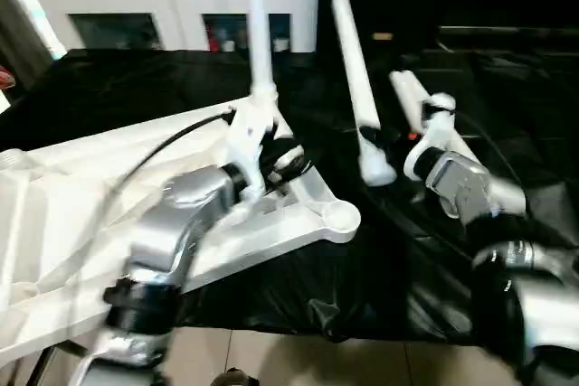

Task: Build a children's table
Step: Pick table leg

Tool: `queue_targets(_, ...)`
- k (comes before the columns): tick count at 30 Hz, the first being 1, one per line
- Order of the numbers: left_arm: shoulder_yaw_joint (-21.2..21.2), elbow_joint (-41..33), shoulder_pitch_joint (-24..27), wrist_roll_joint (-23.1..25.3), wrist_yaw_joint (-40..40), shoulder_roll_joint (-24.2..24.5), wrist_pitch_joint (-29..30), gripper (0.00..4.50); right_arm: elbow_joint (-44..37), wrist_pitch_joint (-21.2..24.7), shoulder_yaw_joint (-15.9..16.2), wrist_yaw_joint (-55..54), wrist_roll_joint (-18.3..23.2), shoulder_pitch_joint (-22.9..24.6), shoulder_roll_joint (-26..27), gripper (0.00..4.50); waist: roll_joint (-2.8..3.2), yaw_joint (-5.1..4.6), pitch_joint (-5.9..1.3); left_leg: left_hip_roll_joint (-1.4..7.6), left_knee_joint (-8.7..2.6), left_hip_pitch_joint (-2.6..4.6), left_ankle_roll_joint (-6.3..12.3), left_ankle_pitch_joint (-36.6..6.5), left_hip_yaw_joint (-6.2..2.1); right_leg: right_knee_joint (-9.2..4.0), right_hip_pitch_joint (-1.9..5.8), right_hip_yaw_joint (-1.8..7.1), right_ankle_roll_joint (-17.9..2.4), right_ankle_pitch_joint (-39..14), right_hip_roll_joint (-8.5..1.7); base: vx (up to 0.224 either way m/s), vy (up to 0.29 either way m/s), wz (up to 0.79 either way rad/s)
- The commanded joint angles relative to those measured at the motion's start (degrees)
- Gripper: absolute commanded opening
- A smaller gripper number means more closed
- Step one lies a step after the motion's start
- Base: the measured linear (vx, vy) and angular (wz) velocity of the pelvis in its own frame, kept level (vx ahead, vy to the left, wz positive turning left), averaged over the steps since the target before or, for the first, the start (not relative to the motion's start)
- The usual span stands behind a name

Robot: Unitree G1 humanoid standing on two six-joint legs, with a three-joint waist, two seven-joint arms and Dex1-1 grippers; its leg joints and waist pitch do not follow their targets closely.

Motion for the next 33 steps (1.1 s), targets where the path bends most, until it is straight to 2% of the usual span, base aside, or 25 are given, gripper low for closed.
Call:
queue_targets(1,4.4,3.5,-3.0,-3.5,3.6,-3.3,2.4,2.40,-12.5,4.5,-1.1,6.0,7.5,5.2,1.5,1.84,-0.63,0.44,-4.65,1.74,-2.90,1.10,6.36,-5.3,-0.15,-3.70,3.43,2.47,-14.5,0.3,-2.73,0.000,0.000,0.00)
queue_targets(2,5.3,4.2,-3.7,-4.3,4.1,-4.2,2.7,2.40,-14.9,5.6,-1.0,7.1,8.9,6.5,2.0,1.84,-0.50,0.95,-4.83,2.09,-2.94,1.26,6.32,-5.8,-0.37,-3.68,3.38,2.49,-14.0,-0.5,-3.02,0.000,0.000,0.00)
queue_targets(3,7.3,5.2,-5.0,-6.7,4.7,-6.1,3.3,2.40,-19.4,7.5,-0.4,8.7,11.4,9.1,2.6,1.84,-0.68,1.07,-4.71,1.85,-3.01,1.02,6.36,-5.3,-0.29,-3.83,3.53,2.45,-13.6,-0.6,-2.85,0.000,0.000,0.00)
queue_targets(4,9.5,5.7,-6.3,-9.9,5.0,-7.8,4.2,2.40,-22.5,8.2,0.5,10.0,12.8,11.1,3.0,1.84,-0.75,1.49,-4.86,2.06,-3.01,1.04,6.07,-5.1,-0.47,-3.75,3.50,2.42,-13.7,-0.7,-3.11,0.000,0.000,0.00)
queue_targets(5,10.4,5.8,-6.9,-11.4,5.0,-8.4,4.4,2.40,-23.6,8.5,0.9,10.4,13.2,11.8,3.0,1.84,-0.51,1.65,-4.88,2.03,-2.98,1.02,5.89,-5.1,-0.47,-3.80,3.44,2.40,-13.9,-0.9,-3.25,0.000,0.000,0.00)
queue_targets(6,11.5,6.0,-7.5,-13.3,5.1,-9.2,4.8,2.40,-25.1,8.9,1.4,10.9,13.8,12.8,3.1,1.84,-0.77,1.63,-4.81,2.01,-3.11,0.89,5.46,-5.5,-0.52,-3.96,3.38,2.37,-13.9,-1.9,-3.25,0.000,0.000,0.00)
queue_targets(7,13.5,6.1,-8.7,-16.9,5.4,-10.5,6.0,2.40,-26.8,9.4,1.9,11.6,14.6,14.0,3.3,1.84,-0.53,1.72,-4.75,1.93,-3.13,0.94,4.76,-6.1,-0.52,-4.11,3.30,2.39,-13.7,-3.5,-3.34,0.000,0.000,0.00)
queue_targets(8,15.7,6.5,-10.0,-20.5,5.9,-11.7,7.6,2.40,-28.9,10.2,2.3,12.2,15.7,15.2,3.4,1.84,-0.68,1.83,-4.67,1.78,-3.11,0.83,4.19,-6.6,-0.46,-4.33,3.40,2.42,-13.4,-4.4,-3.42,0.000,0.000,0.00)
queue_targets(11,16.9,7.5,-11.0,-21.8,6.3,-12.4,8.3,2.40,-31.6,11.3,2.7,12.8,17.0,16.6,3.4,1.84,-0.75,1.63,-4.44,1.69,-3.39,0.74,3.97,-6.9,-0.56,-4.86,3.38,2.36,-11.5,-6.9,-3.29,0.000,0.000,0.00)
queue_targets(12,18.1,8.1,-11.9,-22.9,6.5,-13.2,9.7,2.40,-35.1,13.0,3.2,12.4,17.9,18.3,3.5,1.84,-0.71,1.64,-4.46,1.68,-3.37,0.76,3.80,-6.4,-0.62,-4.83,3.45,2.41,-10.9,-7.1,-3.26,0.000,0.000,0.00)
queue_targets(16,18.4,6.0,-11.8,-26.7,5.4,-14.4,12.8,2.40,-37.4,14.0,5.1,12.0,17.4,19.7,3.0,1.84,-0.81,1.59,-4.59,1.70,-3.34,0.50,3.60,-4.8,-0.74,-4.57,3.52,2.35,-10.7,-5.3,-3.31,0.000,0.000,0.00)
queue_targets(21,15.9,5.1,-10.6,-26.2,6.6,-13.8,14.9,2.40,-39.2,14.6,6.3,11.8,17.9,20.2,3.0,1.84,-0.79,1.55,-4.43,1.74,-3.49,0.56,3.34,-5.7,-0.74,-4.98,3.42,2.34,-9.9,-7.2,-3.34,0.000,0.000,0.00)
queue_targets(23,16.1,5.1,-10.5,-26.2,7.2,-13.9,14.9,2.06,-39.7,14.7,6.5,11.4,18.0,20.4,3.1,1.84,-0.76,1.49,-4.37,1.74,-3.57,0.57,3.02,-6.1,-0.74,-5.05,3.41,2.34,-9.6,-7.7,-3.33,0.000,0.000,0.00)
queue_targets(27,17.9,5.6,-11.1,-26.3,9.7,-14.3,14.2,1.94,-40.3,14.9,7.4,10.3,17.6,20.6,3.1,1.84,-0.67,1.48,-4.40,1.76,-3.63,0.56,2.51,-6.1,-0.81,-5.06,3.44,2.34,-9.2,-7.4,-3.33,0.000,0.000,0.00)
queue_targets(33,18.1,5.4,-11.1,-27.0,9.3,-14.1,14.5,1.90,-40.5,14.8,7.9,10.0,17.3,20.9,3.0,1.84,-0.56,1.43,-4.48,1.70,-3.60,0.57,2.53,-5.9,-0.78,-5.02,3.49,2.31,-9.4,-6.0,-3.31,0.000,0.000,0.00)
